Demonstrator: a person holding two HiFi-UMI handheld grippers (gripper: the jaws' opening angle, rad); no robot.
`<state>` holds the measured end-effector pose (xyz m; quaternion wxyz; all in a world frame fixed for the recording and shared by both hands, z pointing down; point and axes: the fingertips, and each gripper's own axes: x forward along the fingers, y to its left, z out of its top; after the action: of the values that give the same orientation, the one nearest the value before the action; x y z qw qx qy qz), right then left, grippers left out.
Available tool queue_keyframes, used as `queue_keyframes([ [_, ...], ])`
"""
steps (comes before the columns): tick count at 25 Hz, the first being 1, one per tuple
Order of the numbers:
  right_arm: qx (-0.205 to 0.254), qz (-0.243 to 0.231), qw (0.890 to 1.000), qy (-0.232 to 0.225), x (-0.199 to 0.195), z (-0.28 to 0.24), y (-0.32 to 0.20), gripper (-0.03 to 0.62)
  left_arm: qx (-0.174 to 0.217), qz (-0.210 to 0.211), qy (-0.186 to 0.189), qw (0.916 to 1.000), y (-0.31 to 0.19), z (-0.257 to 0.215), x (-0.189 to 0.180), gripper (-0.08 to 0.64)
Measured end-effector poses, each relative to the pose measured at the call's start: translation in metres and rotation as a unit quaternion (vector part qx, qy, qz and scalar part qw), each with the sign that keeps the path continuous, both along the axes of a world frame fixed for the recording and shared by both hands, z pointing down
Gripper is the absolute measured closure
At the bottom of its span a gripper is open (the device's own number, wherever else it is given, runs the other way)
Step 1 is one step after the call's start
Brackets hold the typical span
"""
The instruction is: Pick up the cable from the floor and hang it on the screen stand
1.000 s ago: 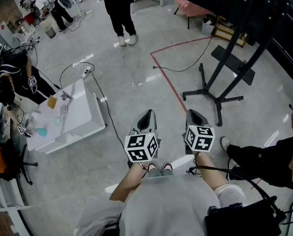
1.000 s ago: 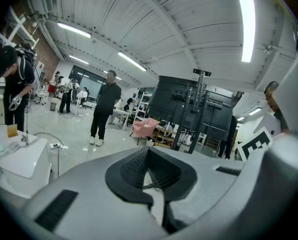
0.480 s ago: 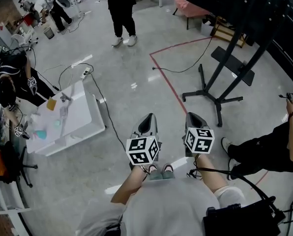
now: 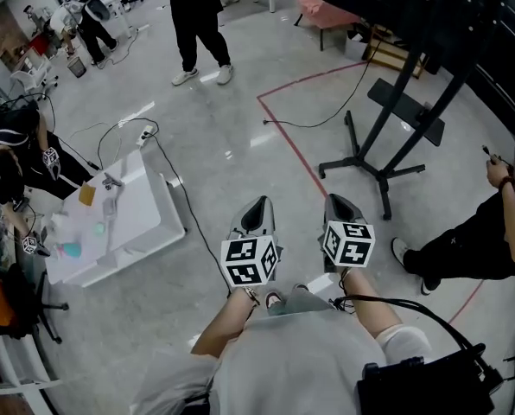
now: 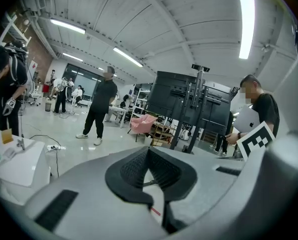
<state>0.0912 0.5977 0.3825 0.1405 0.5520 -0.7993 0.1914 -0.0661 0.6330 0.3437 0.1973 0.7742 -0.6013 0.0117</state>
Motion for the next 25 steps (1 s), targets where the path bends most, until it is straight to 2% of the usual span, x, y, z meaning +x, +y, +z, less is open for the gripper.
queue_keyframes([
  [5, -0.003, 0.010, 1.000, -0.003, -0.002, 0.004, -0.012, 0.574, 0.000, 0.012, -0.004, 0.9999, -0.015, 0.000, 0.000, 0.557],
  [11, -0.007, 0.015, 1.000, -0.009, -0.001, 0.012, -0.043, 0.574, -0.005, 0.007, -0.001, 1.0000, -0.043, 0.009, -0.003, 0.557],
  [25, -0.036, -0.006, 0.999, -0.008, -0.008, 0.026, -0.161, 0.574, -0.035, -0.010, -0.002, 0.9993, -0.154, 0.025, -0.009, 0.557],
])
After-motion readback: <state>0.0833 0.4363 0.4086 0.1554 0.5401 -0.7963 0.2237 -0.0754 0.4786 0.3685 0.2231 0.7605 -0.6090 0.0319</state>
